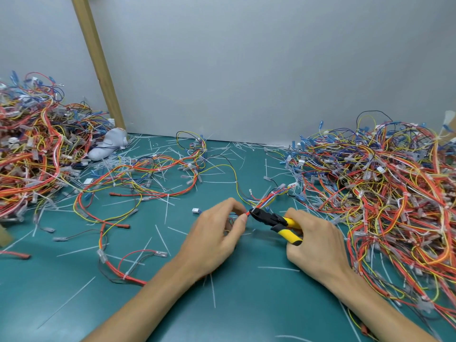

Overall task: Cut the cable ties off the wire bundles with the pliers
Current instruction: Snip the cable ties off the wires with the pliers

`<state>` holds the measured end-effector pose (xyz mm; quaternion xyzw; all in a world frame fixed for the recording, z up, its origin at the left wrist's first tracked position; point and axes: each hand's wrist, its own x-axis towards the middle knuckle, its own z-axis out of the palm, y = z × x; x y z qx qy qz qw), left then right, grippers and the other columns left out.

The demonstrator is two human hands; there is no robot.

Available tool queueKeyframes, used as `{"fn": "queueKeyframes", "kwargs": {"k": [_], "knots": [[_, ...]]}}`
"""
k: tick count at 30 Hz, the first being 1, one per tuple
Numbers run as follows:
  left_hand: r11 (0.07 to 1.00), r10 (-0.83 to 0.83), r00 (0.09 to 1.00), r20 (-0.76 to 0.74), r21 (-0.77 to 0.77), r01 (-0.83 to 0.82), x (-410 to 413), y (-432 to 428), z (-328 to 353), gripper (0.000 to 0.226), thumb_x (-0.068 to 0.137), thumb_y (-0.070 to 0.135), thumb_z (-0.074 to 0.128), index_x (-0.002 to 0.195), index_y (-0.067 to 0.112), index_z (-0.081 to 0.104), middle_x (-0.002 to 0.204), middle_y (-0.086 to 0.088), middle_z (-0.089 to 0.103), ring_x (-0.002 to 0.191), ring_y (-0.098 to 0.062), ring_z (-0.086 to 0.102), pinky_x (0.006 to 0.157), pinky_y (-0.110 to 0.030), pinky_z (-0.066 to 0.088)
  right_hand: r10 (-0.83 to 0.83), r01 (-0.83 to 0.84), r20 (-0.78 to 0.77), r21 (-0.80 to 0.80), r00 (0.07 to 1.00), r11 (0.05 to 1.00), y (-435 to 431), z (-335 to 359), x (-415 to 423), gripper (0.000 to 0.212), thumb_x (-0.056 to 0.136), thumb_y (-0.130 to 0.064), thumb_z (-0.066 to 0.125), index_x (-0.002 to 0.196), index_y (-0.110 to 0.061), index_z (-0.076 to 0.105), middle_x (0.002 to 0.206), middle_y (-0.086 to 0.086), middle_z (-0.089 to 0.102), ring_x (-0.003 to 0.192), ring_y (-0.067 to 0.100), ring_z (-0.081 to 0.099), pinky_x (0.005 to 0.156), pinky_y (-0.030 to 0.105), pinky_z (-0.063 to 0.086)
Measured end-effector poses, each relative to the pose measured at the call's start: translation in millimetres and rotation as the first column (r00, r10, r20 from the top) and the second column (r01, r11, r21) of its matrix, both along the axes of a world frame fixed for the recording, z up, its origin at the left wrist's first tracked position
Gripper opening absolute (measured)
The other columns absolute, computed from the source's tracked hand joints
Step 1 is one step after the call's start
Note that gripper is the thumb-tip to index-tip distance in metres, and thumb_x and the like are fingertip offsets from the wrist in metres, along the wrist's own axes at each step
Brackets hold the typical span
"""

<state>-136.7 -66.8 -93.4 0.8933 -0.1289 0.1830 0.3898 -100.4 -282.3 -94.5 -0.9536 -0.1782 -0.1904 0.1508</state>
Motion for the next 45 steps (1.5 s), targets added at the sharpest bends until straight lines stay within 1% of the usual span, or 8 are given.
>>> {"fn": "queueKeyframes", "kwargs": {"k": [3,6,14,21,29,34,40,45], "knots": [[0.942,0.062,0.949,0.309,0.297,-0.158,2,3,6,0.015,0.093,0.032,0.06,0.107,0.025,0.059,0.101,0.016,0.06,0.091,-0.011,0.058,0.077,-0.03,0.044,0.008,-0.008,-0.007,0.025,1.0,1.0,0,1,0,0.023,0.059,-0.012,0.06,0.075,-0.023,0.048,0.058,-0.003,0.046,0.054,0.026,0.043,0.045,0.026,0.029],[0.899,-0.025,0.887,0.461,0.398,-0.181,5,1,7,0.025,0.086,0.022,0.068,0.111,0.018,0.068,0.108,0.009,0.068,0.104,-0.018,0.059,0.087,-0.034,0.044,0.027,-0.027,0.0,0.046,1.0,0.999,0,2,0,0.018,0.06,-0.016,0.056,0.074,-0.023,0.047,0.058,-0.003,0.045,0.053,0.026,0.041,0.044,0.025,0.026],[0.992,-0.023,0.994,0.108,-0.121,0.036,0,-1,8,0.021,0.096,0.016,0.058,0.1,0.031,0.071,0.083,0.02,0.072,0.08,0.002,0.065,0.071,-0.013,0.044,0.046,-0.051,0.052,0.098,0.998,0.994,1,4,-3,0.019,0.059,-0.018,0.057,0.075,-0.025,0.051,0.061,-0.004,0.047,0.056,0.023,0.043,0.044,0.031,0.036],[0.979,-0.082,0.993,-0.087,-0.192,0.064,5,0,5,0.017,0.099,0.02,0.053,0.091,0.027,0.067,0.07,0.016,0.07,0.062,-0.014,0.061,0.057,-0.022,0.043,0.04,-0.044,0.047,0.081,0.998,0.996,1,2,-2,0.024,0.056,-0.016,0.059,0.076,-0.027,0.051,0.061,-0.005,0.048,0.056,0.022,0.044,0.045,0.028,0.036],[0.992,-0.126,0.992,-0.03,0.028,0.127,4,6,2,0.021,0.1,0.027,0.049,0.115,0.033,0.064,0.088,0.021,0.072,0.077,-0.009,0.065,0.083,-0.029,0.047,0.009,-0.011,0.023,0.067,1.0,0.998,0,0,-1,0.021,0.056,-0.021,0.052,0.076,-0.026,0.051,0.062,-0.005,0.05,0.057,0.026,0.046,0.046,0.03,0.039],[0.904,-0.002,0.942,0.336,0.403,-0.142,4,5,7,0.029,0.099,0.032,0.046,0.115,0.024,0.068,0.097,0.012,0.07,0.094,-0.018,0.063,0.084,-0.037,0.045,-0.001,0.001,0.002,0.099,1.0,0.995,0,0,0,0.024,0.053,-0.02,0.051,0.075,-0.028,0.05,0.06,-0.007,0.047,0.057,0.024,0.044,0.045,0.023,0.029],[0.869,-0.032,0.817,0.575,0.42,-0.262,5,5,9,0.013,0.092,0.015,0.065,0.103,0.012,0.072,0.076,0.003,0.068,0.068,-0.019,0.061,0.078,-0.034,0.052,-0.002,0.003,-0.012,0.144,1.0,0.99,-2,-2,2,0.021,0.055,-0.02,0.051,0.075,-0.026,0.049,0.057,-0.007,0.045,0.057,0.022,0.042,0.045,0.024,0.027],[0.896,0.011,0.898,0.44,0.395,-0.204,1,3,12,0.011,0.093,0.019,0.059,0.09,0.017,0.069,0.068,0.006,0.064,0.056,-0.022,0.055,0.054,-0.03,0.046,-0.001,0.002,-0.003,0.133,1.0,0.991,-2,-3,1,0.022,0.057,-0.019,0.054,0.076,-0.027,0.049,0.06,-0.008,0.048,0.057,0.022,0.044,0.047,0.025,0.033]]}}
